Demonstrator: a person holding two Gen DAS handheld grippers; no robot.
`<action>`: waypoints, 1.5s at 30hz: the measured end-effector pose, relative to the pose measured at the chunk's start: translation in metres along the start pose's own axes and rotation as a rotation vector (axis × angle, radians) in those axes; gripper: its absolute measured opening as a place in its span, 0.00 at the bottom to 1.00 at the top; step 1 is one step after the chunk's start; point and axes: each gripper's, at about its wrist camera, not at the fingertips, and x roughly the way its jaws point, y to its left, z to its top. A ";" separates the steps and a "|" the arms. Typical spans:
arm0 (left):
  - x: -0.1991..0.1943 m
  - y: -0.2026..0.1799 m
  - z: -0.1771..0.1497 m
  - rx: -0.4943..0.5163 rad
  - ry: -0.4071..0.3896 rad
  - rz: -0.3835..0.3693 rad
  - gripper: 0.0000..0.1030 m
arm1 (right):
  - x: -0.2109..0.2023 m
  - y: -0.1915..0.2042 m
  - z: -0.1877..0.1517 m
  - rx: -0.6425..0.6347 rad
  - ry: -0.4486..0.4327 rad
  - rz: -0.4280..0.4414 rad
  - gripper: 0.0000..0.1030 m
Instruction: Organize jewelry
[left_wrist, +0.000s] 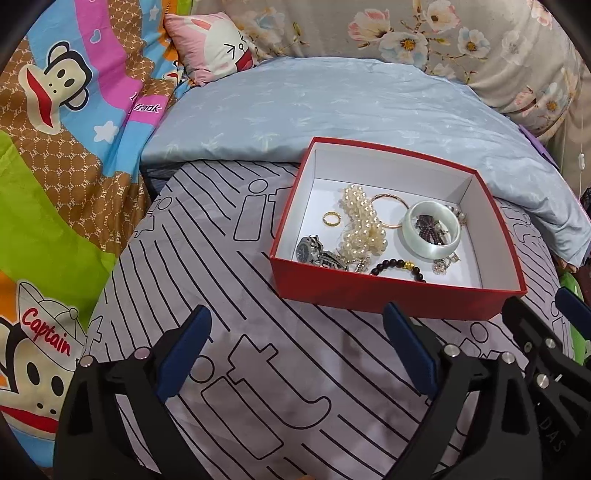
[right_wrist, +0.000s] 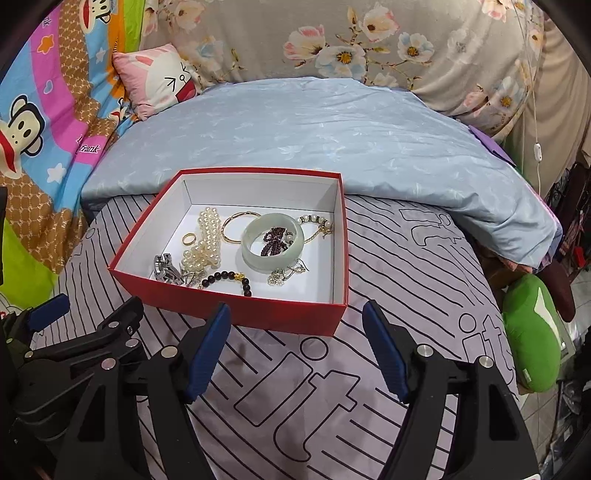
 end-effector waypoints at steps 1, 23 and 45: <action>0.000 0.000 0.000 0.000 0.001 0.002 0.89 | 0.000 0.000 0.000 -0.001 0.001 -0.001 0.70; -0.006 -0.003 -0.004 0.046 -0.012 0.047 0.89 | -0.009 0.001 -0.004 0.006 -0.007 -0.009 0.71; -0.003 -0.003 -0.006 0.043 0.010 0.043 0.91 | -0.009 -0.005 -0.006 0.018 -0.011 -0.027 0.75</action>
